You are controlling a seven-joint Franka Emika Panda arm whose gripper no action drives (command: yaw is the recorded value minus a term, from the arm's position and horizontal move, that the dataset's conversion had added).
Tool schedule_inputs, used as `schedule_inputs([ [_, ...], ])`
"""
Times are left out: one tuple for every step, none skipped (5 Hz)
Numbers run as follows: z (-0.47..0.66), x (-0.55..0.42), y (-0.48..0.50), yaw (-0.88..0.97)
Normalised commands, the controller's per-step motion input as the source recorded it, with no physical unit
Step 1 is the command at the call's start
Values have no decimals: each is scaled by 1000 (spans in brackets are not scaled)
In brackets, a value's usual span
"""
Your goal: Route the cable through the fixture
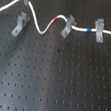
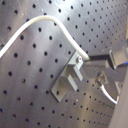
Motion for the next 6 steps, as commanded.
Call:
schedule_inputs([
  [241, -360, -354, -128],
  [223, -420, -145, 0],
  [60, -332, 196, 100],
  [173, -145, 400, 326],
  [335, -49, 337, 354],
  [387, -26, 249, 331],
])
